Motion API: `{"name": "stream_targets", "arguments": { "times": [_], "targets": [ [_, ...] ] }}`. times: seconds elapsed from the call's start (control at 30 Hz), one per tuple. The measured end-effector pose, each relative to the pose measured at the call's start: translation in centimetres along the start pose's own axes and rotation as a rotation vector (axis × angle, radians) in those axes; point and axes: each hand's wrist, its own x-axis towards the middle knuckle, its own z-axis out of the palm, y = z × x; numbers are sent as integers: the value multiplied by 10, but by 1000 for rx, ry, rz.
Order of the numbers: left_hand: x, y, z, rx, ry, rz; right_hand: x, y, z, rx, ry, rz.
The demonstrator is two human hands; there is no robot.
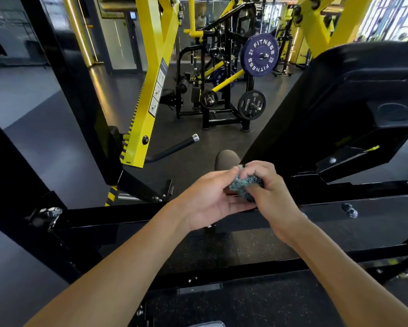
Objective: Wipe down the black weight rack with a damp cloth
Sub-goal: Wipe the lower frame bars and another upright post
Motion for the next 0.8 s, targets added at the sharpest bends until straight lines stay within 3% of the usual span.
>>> {"name": "stream_targets", "arguments": {
  "times": [0.07,0.2,0.33,0.5,0.6,0.63,0.7,0.8],
  "targets": [
    [1,-2,-3,-67,66,63,1,-1,-6,-138,-80,-20],
    [1,-7,-2,35,263,242,-1,3,-9,-4,-347,57],
    [-1,-15,3,306,511,345,7,12,2,-140,-204,-139],
    [-15,-16,-2,352,556,391,16,22,4,-89,-362,-213],
    [-23,-16,-12,415,520,326,21,32,13,-218,-224,-221],
    [-24,-15,-20,519,574,315,21,34,17,-271,-160,-238],
    [-23,-13,-44,948,756,318,19,35,29,-389,-94,-306],
    [-18,-19,-73,1478,813,146,9,41,65,-572,-206,-423]
  ]
}}
